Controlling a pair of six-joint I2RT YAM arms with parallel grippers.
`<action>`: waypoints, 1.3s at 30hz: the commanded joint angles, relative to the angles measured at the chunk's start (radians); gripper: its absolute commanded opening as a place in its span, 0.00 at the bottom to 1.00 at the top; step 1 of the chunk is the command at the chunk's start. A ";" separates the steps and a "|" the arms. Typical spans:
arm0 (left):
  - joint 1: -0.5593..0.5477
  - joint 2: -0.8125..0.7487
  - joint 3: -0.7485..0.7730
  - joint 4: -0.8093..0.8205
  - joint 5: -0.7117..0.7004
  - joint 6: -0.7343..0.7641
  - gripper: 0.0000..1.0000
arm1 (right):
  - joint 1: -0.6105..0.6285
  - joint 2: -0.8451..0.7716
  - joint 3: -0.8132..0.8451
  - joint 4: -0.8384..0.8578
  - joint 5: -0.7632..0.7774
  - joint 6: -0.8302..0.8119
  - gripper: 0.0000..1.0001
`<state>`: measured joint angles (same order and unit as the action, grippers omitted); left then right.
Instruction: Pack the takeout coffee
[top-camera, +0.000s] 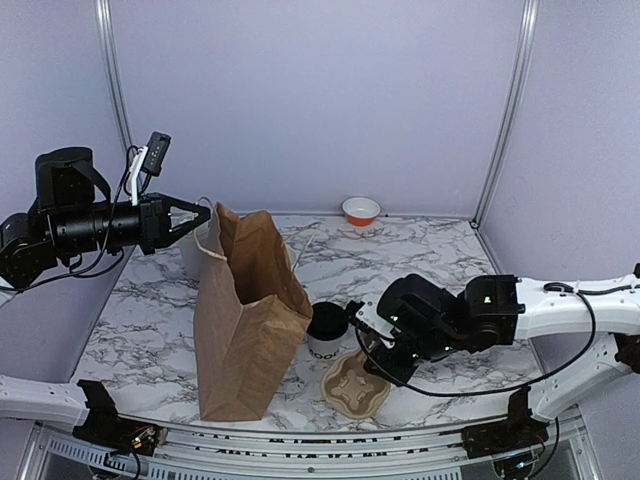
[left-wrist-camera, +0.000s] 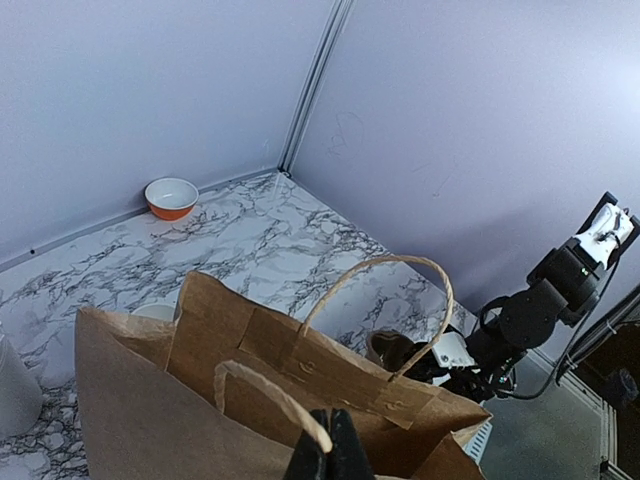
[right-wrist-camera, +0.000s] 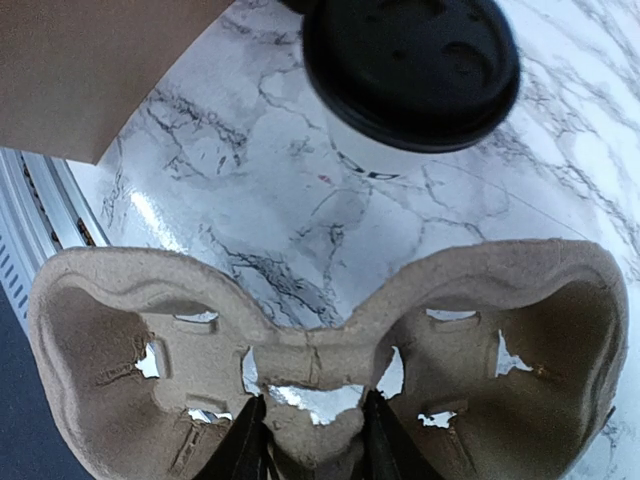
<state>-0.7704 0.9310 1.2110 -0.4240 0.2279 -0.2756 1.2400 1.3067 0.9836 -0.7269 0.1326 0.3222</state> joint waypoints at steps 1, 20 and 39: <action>0.006 0.009 0.033 0.028 0.024 0.012 0.00 | -0.058 -0.091 0.015 -0.066 0.056 -0.008 0.30; 0.006 0.060 0.094 0.015 0.190 0.001 0.00 | -0.183 -0.104 0.544 -0.133 0.208 -0.310 0.35; 0.006 0.114 0.177 -0.030 0.278 0.063 0.00 | -0.183 0.125 0.935 0.060 -0.019 -0.568 0.39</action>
<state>-0.7704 1.0447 1.3483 -0.4484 0.4759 -0.2474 1.0618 1.3987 1.8759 -0.7364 0.2070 -0.1894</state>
